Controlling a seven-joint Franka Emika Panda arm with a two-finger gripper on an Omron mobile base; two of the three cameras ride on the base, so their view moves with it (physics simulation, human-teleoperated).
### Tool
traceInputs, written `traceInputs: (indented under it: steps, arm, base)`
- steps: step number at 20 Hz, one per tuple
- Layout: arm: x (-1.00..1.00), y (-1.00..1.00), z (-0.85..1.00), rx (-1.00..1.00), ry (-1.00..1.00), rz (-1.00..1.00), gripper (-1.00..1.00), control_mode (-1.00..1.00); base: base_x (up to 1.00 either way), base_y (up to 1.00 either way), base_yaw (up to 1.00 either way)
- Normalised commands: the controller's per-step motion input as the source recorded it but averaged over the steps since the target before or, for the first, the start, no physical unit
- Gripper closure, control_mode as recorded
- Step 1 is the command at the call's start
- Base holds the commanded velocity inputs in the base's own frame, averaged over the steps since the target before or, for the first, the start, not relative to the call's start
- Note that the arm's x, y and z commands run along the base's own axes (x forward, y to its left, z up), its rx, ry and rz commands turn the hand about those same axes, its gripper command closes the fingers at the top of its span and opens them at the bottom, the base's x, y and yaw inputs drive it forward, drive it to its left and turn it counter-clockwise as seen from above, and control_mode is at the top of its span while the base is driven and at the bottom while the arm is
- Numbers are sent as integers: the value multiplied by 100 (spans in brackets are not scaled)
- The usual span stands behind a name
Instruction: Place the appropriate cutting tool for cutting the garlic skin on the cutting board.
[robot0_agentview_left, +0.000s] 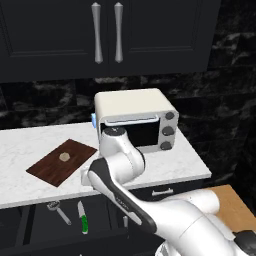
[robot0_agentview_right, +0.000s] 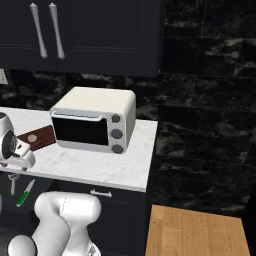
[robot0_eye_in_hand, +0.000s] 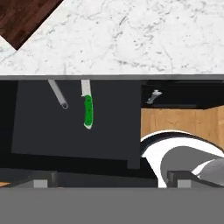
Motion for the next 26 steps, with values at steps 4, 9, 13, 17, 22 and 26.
traceInputs:
  steps: [4,9,13,17,22,26]
  arm:
    - [0,65,-49,0,7,0,-100,-100]
    - [0,59,-54,0,1,-1,-100,-100]
    - [0,41,-57,0,4,-5,-100,-100]
    - [0,10,-51,0,1,-4,-100,-100]
    - [0,0,-54,0,1,-4,-100,-100]
    - [12,0,-57,-3,0,-3,-100,-100]
  base:
    - [0,0,0]
    - [0,0,0]
    - [0,0,0]
    - [0,0,0]
    - [0,0,0]
    - [0,0,0]
